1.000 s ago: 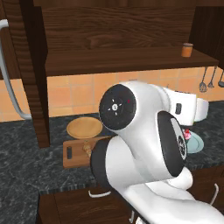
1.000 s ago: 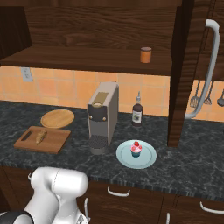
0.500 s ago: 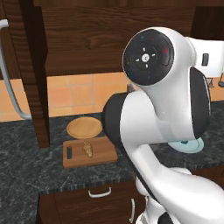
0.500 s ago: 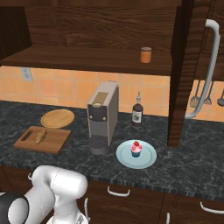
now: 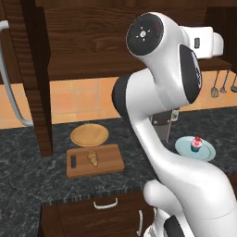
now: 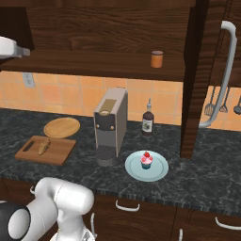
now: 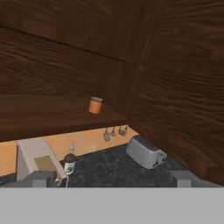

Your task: From the different types of pastries on the counter, select a croissant and place it on the cutting board. Then retrieve a jar of jam from the cabinet and place it alongside the croissant on the cutting board.

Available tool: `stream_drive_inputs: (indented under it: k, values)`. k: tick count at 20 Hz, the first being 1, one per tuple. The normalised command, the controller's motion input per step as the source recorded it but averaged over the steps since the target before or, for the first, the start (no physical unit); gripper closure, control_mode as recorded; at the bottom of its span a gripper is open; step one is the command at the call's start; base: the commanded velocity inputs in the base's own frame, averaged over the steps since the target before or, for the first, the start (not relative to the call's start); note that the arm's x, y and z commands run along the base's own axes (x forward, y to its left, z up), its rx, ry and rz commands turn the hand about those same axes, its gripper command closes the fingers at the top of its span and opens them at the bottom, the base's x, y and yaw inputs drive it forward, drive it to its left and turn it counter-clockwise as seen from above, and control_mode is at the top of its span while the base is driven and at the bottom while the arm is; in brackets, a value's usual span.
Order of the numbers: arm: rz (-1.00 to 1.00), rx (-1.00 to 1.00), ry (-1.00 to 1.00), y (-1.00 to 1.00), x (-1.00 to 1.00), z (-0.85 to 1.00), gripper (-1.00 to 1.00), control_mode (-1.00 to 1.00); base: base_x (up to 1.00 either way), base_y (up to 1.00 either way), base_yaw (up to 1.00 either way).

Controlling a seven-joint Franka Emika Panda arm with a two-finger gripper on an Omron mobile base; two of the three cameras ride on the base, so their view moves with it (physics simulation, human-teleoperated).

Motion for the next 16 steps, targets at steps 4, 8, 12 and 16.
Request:
stream_drive_inputs:
  k: [4,8,12,16]
  values:
    - [-0.01,-0.06,-0.04,-0.02,0.73,-0.19,-1.00,-1.00,0.00,0.00,0.00]
    - [-0.17,0.05,-0.05,-0.28,0.15,0.16,-1.00,-1.00,0.00,0.00,0.00]
    - [-0.25,0.17,-0.09,-0.39,0.00,0.46,-1.00,-1.00,0.00,0.00,0.00]
    - [-0.09,0.28,0.13,-0.34,0.40,0.02,-1.00,-1.00,0.00,0.00,0.00]
